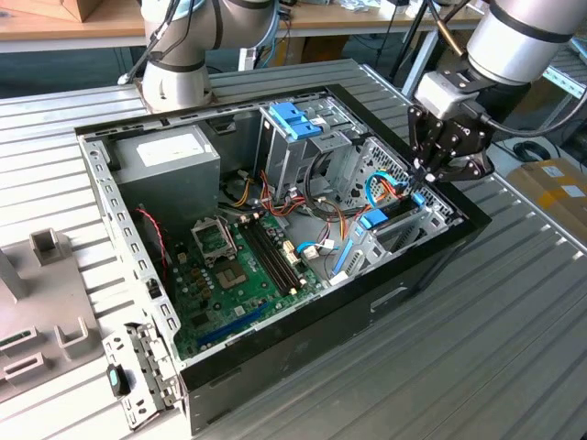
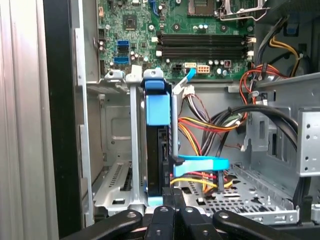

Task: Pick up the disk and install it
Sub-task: 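Insert the first disk wire, then insert the second disk wire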

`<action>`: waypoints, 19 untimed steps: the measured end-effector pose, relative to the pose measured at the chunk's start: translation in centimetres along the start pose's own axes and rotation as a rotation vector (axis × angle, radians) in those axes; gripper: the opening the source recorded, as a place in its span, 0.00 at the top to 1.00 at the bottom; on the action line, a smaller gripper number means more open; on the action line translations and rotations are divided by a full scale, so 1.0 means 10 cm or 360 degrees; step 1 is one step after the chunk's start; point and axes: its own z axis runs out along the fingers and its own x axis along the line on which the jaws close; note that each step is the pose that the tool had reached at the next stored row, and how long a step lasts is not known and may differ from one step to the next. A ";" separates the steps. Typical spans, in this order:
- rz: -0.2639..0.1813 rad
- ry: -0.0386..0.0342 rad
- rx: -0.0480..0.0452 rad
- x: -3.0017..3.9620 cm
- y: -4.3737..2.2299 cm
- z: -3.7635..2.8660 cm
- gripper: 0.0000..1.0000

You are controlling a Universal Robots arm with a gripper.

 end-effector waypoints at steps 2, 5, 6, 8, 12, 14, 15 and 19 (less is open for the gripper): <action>0.0000 0.0000 -0.0006 0.000 -0.047 0.003 0.90; 0.0001 0.0000 -0.0011 -0.001 -0.088 0.006 0.90; 0.0001 0.0000 -0.0011 0.000 -0.091 0.005 0.90; 0.0001 0.0000 -0.0011 0.000 -0.095 0.006 0.90; 0.0001 0.0000 -0.0011 0.000 -0.096 0.006 0.90; 0.0001 0.0000 -0.0011 0.000 -0.098 0.006 0.90; 0.0001 0.0000 -0.0011 0.000 -0.098 0.006 0.90; 0.0001 0.0000 -0.0011 0.000 -0.100 0.006 0.83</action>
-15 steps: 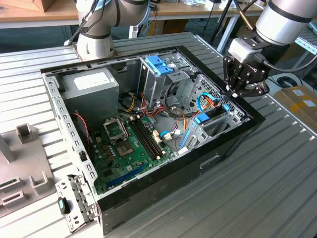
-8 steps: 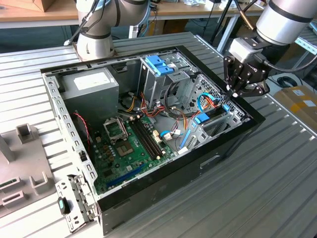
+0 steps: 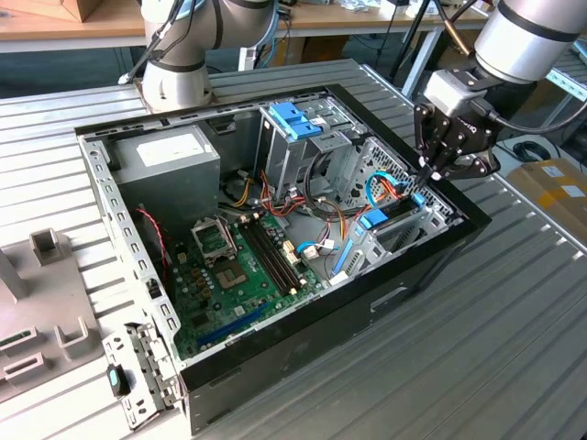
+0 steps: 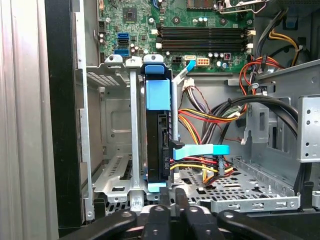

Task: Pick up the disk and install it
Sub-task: 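Insert the second disk wire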

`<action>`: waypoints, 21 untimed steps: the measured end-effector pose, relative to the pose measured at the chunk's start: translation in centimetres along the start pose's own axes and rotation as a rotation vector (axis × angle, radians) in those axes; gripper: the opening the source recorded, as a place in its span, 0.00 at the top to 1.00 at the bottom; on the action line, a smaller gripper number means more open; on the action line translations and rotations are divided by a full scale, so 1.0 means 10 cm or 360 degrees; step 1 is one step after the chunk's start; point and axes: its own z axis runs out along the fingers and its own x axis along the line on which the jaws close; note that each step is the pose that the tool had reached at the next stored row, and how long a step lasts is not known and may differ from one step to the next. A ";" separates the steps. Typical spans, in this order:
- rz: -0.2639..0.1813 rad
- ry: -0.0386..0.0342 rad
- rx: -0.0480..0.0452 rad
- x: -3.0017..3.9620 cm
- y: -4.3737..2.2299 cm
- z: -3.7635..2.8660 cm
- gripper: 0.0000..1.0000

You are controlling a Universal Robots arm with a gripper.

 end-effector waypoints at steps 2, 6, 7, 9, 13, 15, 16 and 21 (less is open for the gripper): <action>0.0000 0.0000 0.0000 0.000 -0.001 0.000 0.71; 0.0000 0.0000 0.0000 0.000 -0.002 0.000 0.58; 0.0000 0.0000 0.0000 0.000 -0.002 0.000 0.58; 0.0000 0.0000 0.0000 -0.005 0.015 0.000 0.58; 0.0000 0.0000 0.0000 -0.056 0.045 0.000 0.58; 0.0000 0.0000 0.0001 -0.063 0.060 -0.005 0.58; 0.0000 0.0000 0.0001 -0.063 0.073 -0.008 0.58; 0.0000 0.0000 0.0005 -0.062 0.212 -0.020 0.58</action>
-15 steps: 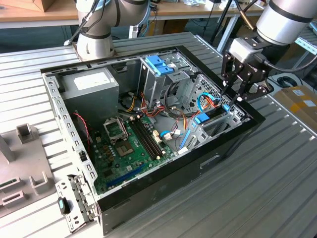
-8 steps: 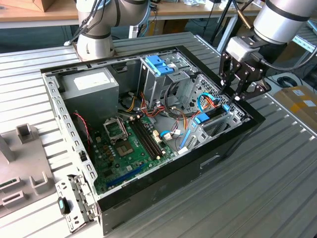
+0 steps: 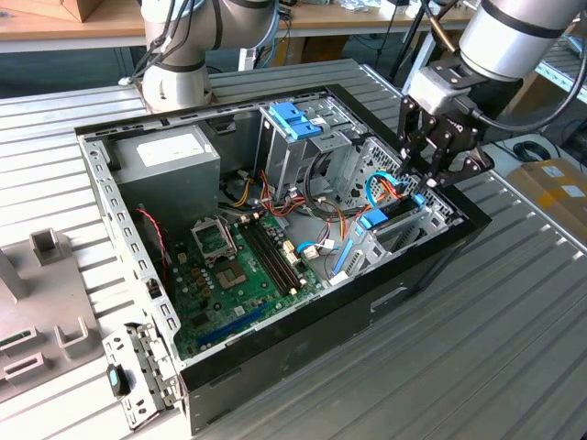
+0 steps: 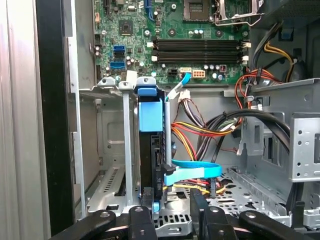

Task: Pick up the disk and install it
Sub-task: 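Insert the second disk wire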

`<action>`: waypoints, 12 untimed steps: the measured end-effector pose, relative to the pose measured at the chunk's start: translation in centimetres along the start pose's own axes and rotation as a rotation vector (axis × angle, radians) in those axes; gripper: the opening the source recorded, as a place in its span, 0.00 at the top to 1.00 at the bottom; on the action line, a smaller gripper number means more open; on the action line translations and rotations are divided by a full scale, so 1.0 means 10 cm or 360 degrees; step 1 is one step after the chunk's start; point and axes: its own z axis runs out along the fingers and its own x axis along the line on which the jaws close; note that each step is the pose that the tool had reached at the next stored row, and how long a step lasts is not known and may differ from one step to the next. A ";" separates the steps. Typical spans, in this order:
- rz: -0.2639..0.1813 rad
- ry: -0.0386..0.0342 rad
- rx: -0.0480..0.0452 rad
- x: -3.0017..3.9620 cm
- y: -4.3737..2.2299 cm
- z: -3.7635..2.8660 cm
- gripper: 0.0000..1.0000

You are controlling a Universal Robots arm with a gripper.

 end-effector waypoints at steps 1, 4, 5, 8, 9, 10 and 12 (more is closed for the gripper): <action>0.0000 0.0000 0.0001 -0.001 0.011 -0.007 0.58; 0.0000 0.0000 0.0003 -0.001 0.048 -0.019 0.58; 0.0000 -0.0001 0.0004 -0.001 0.077 -0.021 0.58; 0.0000 -0.0003 0.0006 0.003 0.134 -0.024 0.58; 0.0000 -0.0003 0.0006 0.005 0.149 -0.025 0.58; 0.0000 -0.0003 0.0006 0.006 0.161 -0.025 0.58; 0.0000 -0.0003 0.0006 0.007 0.167 -0.024 0.58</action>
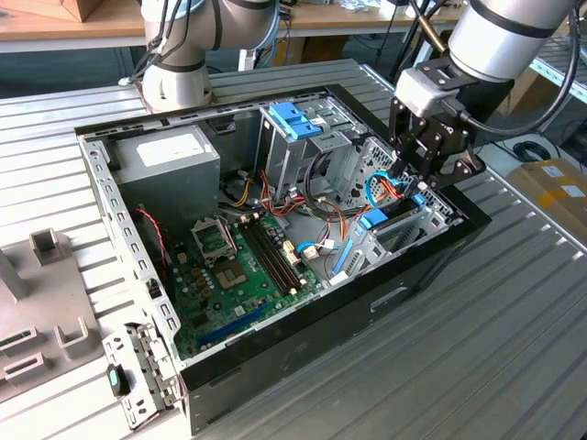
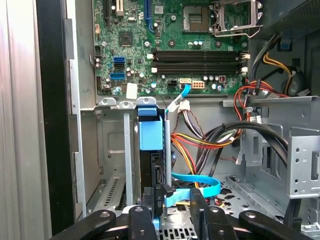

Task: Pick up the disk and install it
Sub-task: 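Insert the second disk wire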

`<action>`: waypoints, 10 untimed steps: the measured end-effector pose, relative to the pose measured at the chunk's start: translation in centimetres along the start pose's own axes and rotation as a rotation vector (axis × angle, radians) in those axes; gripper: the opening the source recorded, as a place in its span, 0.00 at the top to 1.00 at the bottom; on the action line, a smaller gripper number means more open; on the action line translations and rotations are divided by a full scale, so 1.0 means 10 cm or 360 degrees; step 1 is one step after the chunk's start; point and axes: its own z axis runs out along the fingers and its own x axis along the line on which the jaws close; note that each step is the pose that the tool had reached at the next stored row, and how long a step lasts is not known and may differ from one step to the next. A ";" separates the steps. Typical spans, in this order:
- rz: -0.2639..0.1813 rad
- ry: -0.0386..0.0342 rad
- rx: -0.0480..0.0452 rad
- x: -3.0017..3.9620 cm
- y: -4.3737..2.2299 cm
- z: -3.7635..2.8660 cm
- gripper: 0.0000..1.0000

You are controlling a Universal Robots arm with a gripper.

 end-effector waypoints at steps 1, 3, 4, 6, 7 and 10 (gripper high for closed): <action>0.0000 0.0000 0.0000 0.000 0.000 0.003 0.58; 0.0000 0.0000 0.0000 0.001 0.002 0.007 0.58; 0.0000 0.0000 0.0000 0.001 0.002 0.007 0.58; 0.0000 0.0000 0.0000 0.001 0.002 0.012 0.58; 0.0000 0.0000 0.0000 0.001 0.002 0.016 0.58; 0.0000 0.0000 0.0000 0.002 0.002 0.016 0.58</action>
